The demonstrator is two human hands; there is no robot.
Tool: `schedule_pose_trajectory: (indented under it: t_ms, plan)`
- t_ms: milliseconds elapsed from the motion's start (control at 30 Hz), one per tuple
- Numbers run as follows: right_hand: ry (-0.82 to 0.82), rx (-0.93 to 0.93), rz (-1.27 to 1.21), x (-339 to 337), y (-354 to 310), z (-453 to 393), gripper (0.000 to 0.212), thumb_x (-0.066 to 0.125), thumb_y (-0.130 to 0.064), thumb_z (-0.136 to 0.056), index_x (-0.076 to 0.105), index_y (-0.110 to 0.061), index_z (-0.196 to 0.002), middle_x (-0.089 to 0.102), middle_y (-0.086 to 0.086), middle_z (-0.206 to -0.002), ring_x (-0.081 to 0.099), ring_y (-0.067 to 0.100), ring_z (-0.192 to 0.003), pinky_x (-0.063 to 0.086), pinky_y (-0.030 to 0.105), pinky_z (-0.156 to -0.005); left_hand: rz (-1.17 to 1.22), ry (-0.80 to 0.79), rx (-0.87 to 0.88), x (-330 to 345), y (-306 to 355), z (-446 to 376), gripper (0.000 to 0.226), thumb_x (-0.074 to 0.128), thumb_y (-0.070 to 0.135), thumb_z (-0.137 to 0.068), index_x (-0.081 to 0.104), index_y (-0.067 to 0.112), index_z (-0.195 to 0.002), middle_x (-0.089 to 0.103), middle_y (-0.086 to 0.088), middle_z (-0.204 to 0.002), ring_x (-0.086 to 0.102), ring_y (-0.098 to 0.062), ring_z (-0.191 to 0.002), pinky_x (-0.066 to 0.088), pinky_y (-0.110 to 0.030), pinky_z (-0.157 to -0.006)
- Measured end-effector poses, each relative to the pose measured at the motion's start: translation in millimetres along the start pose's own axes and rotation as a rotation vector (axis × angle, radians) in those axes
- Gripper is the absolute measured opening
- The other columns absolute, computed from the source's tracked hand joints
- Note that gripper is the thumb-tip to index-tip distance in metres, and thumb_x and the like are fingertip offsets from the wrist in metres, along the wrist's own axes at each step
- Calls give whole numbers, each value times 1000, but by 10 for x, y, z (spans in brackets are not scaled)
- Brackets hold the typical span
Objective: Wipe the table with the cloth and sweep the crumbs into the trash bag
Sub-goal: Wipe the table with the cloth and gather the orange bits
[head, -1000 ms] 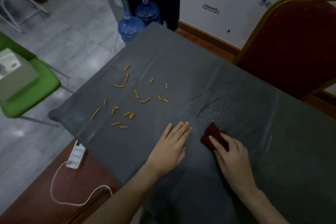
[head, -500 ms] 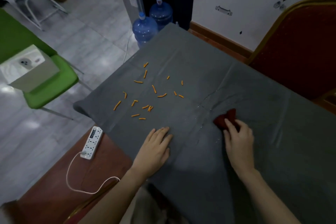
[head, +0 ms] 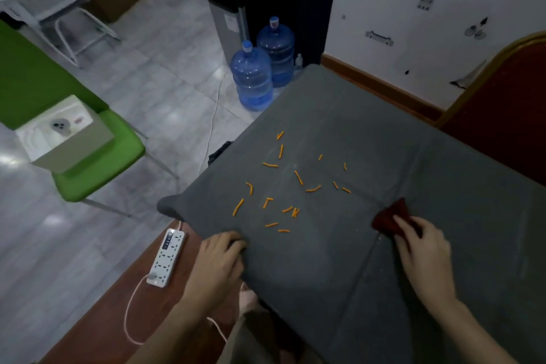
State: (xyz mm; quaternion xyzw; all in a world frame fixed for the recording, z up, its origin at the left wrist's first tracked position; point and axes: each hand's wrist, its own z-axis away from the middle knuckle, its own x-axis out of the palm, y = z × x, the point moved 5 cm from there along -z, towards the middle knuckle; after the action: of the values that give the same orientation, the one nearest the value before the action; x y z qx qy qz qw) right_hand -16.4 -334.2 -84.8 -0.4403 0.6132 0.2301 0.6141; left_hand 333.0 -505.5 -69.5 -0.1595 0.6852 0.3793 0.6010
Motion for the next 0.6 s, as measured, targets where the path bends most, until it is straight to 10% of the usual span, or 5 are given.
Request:
schedule_pose_trajectory:
  t_ms: [333,600]
  plan:
    - [212,425,-44,286,-431,-884,34,56,-16,-94,60,-6,-126,51,25,-122,48,44,-107,39,48,-93,-14,11,64,-74,-829,-1131,47,40,31,-90,58,0,-121,53,-20,-133,51,-37,-118,44,-53,-100]
    - [166,396,-117,541,-1230,-1002,34,55,-20,-95,60,-12,-128,51,20,-124,49,38,-107,38,45,-96,-1,45,132,42,-912,-1175,46,40,31,-94,53,5,-130,45,-15,-144,40,-29,-135,20,-46,-119]
